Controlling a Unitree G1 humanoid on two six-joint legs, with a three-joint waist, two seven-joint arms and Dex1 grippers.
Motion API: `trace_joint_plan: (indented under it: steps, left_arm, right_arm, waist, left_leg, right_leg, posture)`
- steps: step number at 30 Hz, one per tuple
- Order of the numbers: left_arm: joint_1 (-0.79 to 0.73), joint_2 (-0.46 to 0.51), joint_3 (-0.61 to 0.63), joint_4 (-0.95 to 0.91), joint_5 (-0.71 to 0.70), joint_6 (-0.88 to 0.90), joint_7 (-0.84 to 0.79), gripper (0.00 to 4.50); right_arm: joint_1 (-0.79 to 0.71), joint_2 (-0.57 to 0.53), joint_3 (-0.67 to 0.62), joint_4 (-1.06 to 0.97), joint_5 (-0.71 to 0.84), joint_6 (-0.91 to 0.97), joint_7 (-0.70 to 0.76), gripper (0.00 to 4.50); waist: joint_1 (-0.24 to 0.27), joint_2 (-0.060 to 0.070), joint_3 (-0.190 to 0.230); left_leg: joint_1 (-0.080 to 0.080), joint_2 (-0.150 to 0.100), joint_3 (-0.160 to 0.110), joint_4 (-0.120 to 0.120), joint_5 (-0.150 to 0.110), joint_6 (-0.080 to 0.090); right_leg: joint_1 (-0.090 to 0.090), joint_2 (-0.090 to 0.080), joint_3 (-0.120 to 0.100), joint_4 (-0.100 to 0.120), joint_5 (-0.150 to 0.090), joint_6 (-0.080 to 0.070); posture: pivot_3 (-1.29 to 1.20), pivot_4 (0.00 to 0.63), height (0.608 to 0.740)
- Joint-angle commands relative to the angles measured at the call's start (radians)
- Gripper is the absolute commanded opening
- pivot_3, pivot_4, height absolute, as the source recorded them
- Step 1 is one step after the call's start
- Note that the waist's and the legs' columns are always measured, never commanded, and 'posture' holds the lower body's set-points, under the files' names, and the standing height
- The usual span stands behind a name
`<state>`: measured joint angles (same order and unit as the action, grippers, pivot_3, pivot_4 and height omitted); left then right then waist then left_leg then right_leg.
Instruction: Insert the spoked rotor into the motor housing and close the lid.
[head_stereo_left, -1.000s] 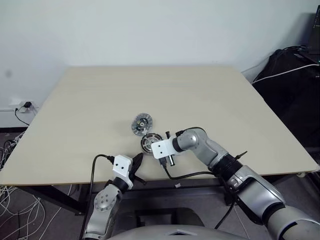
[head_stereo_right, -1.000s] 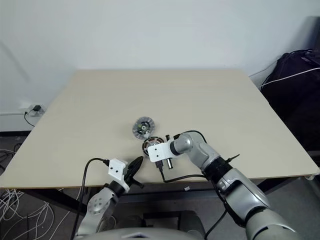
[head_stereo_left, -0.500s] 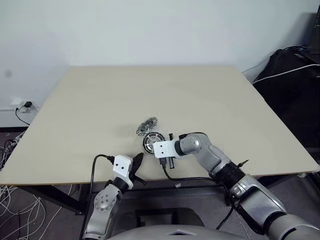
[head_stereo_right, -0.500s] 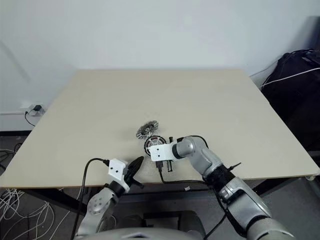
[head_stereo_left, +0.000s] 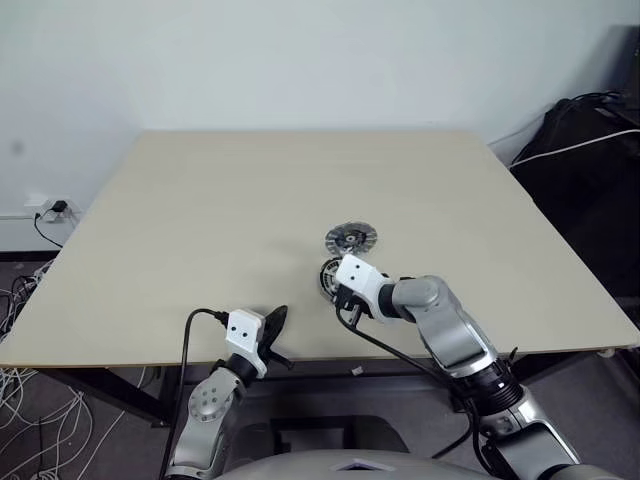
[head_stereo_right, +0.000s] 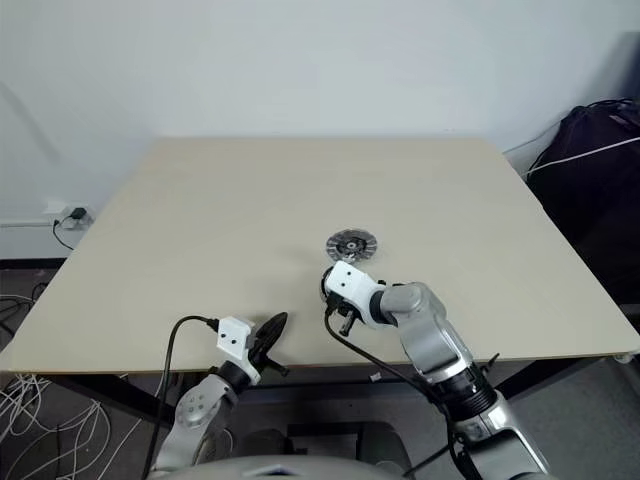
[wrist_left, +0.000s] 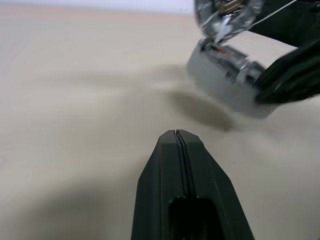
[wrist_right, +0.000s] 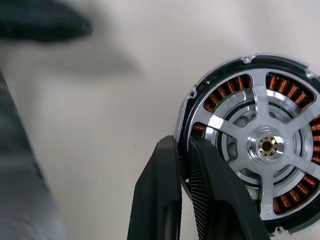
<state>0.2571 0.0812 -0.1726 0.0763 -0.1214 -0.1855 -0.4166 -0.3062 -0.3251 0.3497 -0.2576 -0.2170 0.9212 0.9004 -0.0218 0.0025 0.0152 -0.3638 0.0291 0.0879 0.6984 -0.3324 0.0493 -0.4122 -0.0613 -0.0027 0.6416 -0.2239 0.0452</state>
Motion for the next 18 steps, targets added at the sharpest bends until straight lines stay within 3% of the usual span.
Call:
trace_joint_plan:
  steps: [1, 7, 18]
  left_arm:
    - [-0.014, -0.006, -0.017, -0.028, -0.004, 0.006, -0.006, 0.0]
    - [-0.013, -0.006, -0.03, -0.047, -0.004, 0.028, 0.0, 0.0]
    - [-0.009, 0.001, -0.029, -0.074, -0.008, 0.054, 0.007, 0.0]
  right_arm:
    - [-0.027, 0.059, -0.1, -0.145, 0.076, 0.247, -0.057, 0.03]
    - [-0.034, 0.168, -0.173, -0.208, 0.163, 0.5, -0.181, 0.03]
    - [-0.065, 0.303, -0.265, -0.181, 0.274, 0.663, -0.362, 0.03]
  waist:
    - [0.0, 0.0, 0.0]
    - [0.0, 0.0, 0.0]
    - [-0.007, 0.0, 0.0]
  left_leg:
    - [0.0, 0.0, 0.0, 0.0, 0.0, 0.0]
    - [-0.001, 0.0, -0.001, 0.0, 0.0, 0.0]
    - [-0.002, -0.001, -0.001, 0.0, 0.0, 0.0]
  right_leg:
    - [0.0, 0.0, 0.0, 0.0, 0.0, 0.0]
    - [-0.001, 0.0, -0.001, 0.0, 0.0, 0.0]
    - [-0.001, 0.0, -0.002, 0.0, 0.0, 0.0]
  posture:
    - [0.0, 0.0, 0.74]
    - [0.0, 0.0, 0.74]
    - [0.0, 0.0, 0.74]
